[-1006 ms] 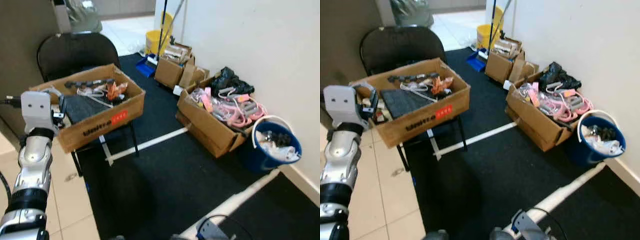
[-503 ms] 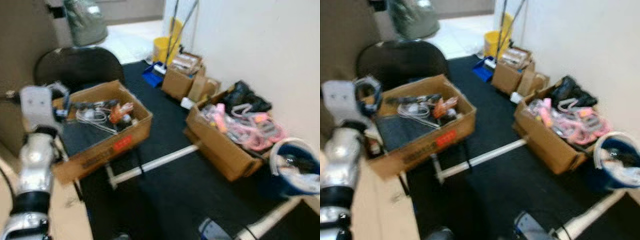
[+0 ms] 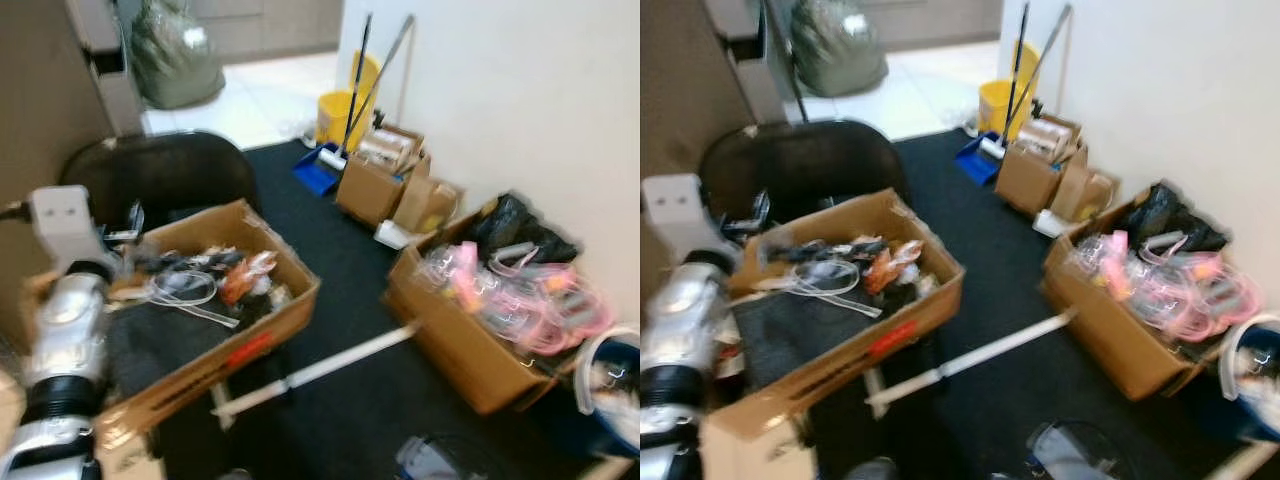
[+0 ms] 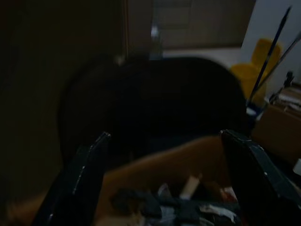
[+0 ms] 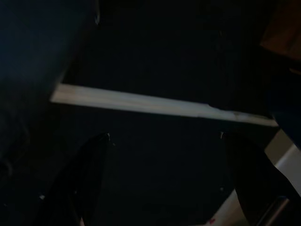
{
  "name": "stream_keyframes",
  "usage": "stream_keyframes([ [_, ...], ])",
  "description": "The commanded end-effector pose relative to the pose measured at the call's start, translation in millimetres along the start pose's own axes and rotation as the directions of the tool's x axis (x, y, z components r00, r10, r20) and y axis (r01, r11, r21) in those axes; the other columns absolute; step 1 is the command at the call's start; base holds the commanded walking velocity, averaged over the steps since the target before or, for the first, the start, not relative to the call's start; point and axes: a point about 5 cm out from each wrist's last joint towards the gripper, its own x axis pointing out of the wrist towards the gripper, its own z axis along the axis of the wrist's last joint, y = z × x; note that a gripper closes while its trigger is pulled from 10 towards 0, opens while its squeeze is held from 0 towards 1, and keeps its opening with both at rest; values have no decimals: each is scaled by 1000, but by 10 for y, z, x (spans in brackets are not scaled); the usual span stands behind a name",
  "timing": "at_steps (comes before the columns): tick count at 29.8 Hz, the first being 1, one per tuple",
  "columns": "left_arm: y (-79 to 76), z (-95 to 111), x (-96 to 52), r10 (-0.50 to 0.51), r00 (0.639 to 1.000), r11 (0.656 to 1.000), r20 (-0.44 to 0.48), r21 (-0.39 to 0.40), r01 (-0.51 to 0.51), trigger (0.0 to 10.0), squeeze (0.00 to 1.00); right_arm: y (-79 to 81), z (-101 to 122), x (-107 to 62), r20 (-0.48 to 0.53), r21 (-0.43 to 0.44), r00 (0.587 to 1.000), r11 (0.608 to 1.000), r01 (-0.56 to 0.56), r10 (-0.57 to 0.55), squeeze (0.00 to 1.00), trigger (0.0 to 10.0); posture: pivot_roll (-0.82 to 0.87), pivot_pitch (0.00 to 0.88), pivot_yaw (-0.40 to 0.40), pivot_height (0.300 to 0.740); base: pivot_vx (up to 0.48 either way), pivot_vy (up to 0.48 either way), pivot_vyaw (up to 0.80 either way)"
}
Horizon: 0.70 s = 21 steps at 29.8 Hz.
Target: Picking trash to rubbish bin
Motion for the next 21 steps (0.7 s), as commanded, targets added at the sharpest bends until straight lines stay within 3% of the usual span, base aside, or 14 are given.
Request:
stream_keyframes([
  [1, -73, -142, -48, -23, 998, 999, -54, -33, 21, 10000, 1000, 19, -123, 0, -40, 10, 999, 1000, -7, 7, 0, 10000, 52, 62, -15, 740, 0, 0, 0],
  [4, -125, -216, -76, -40, 996, 998, -81, -45, 37, 10000, 1000, 19, -123, 0, -40, 9, 999, 1000, -7, 7, 0, 10000, 52, 62, -15, 740, 0, 0, 0],
  [6, -397, -556, -235, -220, 949, 974, -225, -98, 202, 10000, 980, 6, -115, -1, -40, 4, 999, 1000, -4, 4, 0, 10000, 56, 57, -16, 740, 0, 0, 0],
  [7, -397, -556, -235, -220, 949, 974, -225, -98, 202, 10000, 980, 6, -115, -1, -40, 4, 999, 1000, -4, 4, 0, 10000, 56, 57, -16, 740, 0, 0, 0],
  [8, -492, -663, -310, -290, 919, 957, -268, -115, 268, 10000, 0, 2, -112, -1, -39, 2, 999, 1000, -4, 4, 0, 10000, 57, 55, -16, 740, 0, 0, 0],
  [9, -615, -827, -449, -384, 864, 923, -326, -131, 361, 10000, 0, -4, -108, -2, -39, 0, 999, 1000, -2, 2, 0, 10000, 57, 54, -19, 740, 0, 0, 0],
  [10, -615, -827, -449, -384, 864, 923, -326, -131, 361, 10000, 0, -4, -108, -2, -39, 0, 999, 1000, -2, 2, 0, 10000, 57, 54, -19, 740, 0, 0, 0],
  [12, -761, -1041, -669, -500, 770, 865, -396, -178, 470, 10000, 0, -12, -102, -2, -39, -4, 999, 1000, -1, 1, 0, 10000, 56, 52, -20, 740, 0, 0, 0],
  [13, -761, -1041, -669, -500, 770, 865, -396, -178, 470, 10000, 0, -12, -102, -2, -39, -4, 999, 1000, -1, 1, 0, 10000, 56, 52, -20, 740, 0, 0, 0],
  [15, -981, -1313, -1150, -720, 537, 687, -439, -343, 640, 10000, 0, -28, -89, -4, -38, -8, 999, 1000, 3, -3, 0, 10000, 54, 50, -22, 740, 0, 0, 0],
  [17, -981, -1313, -1150, -720, 537, 687, -439, -343, 640, 10000, 0, -28, -89, -4, -38, -8, 999, 1000, 3, -3, 0, 10000, 54, 50, -22, 740, 0, 0, 0],
  [19, -1059, -1498, -1630, -846, 320, 519, -427, -517, 681, 10000, 0, -41, -74, -5, -38, -10, 999, 1000, 7, -7, 0, 10000, 50, 49, -21, 740, 0, 0, 0],
  [20, -1059, -1498, -1630, -846, 320, 519, -427, -517, 681, 10000, 0, -41, -74, -5, -38, -10, 999, 1000, 7, -7, 0, 10000, 50, 49, -21, 740, 0, 0, 0],
  [21, -1043, -1547, -1757, -863, 280, 490, -421, -560, 668, 10000, 0, -46, -69, -5, -38, -10, 999, 1000, 8, -8, 0, 10000, 49, 49, -19, 740, 0, 0, 0],
])
